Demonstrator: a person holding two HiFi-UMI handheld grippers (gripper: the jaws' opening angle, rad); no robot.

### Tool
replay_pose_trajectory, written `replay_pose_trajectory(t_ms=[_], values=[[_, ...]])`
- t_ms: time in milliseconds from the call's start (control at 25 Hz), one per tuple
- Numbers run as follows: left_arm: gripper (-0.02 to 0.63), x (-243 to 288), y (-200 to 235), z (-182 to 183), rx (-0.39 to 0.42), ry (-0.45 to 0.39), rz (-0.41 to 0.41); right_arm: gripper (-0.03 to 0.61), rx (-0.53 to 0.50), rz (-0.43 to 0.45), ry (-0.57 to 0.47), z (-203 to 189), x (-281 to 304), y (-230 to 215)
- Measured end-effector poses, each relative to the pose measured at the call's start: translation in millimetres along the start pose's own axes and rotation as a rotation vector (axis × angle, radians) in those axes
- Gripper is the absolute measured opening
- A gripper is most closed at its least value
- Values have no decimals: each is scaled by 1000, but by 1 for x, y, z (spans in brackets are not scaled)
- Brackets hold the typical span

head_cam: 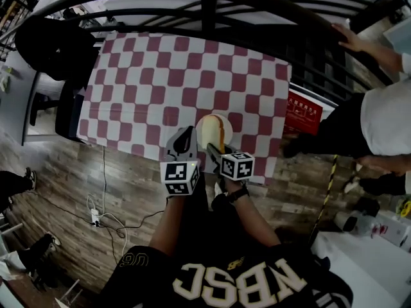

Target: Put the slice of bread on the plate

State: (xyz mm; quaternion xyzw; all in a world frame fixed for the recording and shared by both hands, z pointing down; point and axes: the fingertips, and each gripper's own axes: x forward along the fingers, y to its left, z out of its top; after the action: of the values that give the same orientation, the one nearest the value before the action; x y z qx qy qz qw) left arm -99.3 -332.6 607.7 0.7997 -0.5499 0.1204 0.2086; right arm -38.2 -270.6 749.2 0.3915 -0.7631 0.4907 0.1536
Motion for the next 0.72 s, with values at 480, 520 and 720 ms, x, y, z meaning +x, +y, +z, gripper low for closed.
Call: replay_pose_trajectory(t_ms=[480, 520, 720], values=[[20, 4, 19, -12, -15, 40, 10, 101, 146, -43, 70, -8, 27, -14], [20, 4, 19, -12, -16, 43, 7, 104, 148, -47, 75, -7, 27, -14], [20, 11, 11, -10, -12, 46, -19, 173, 109, -143, 89, -7, 22, -27]])
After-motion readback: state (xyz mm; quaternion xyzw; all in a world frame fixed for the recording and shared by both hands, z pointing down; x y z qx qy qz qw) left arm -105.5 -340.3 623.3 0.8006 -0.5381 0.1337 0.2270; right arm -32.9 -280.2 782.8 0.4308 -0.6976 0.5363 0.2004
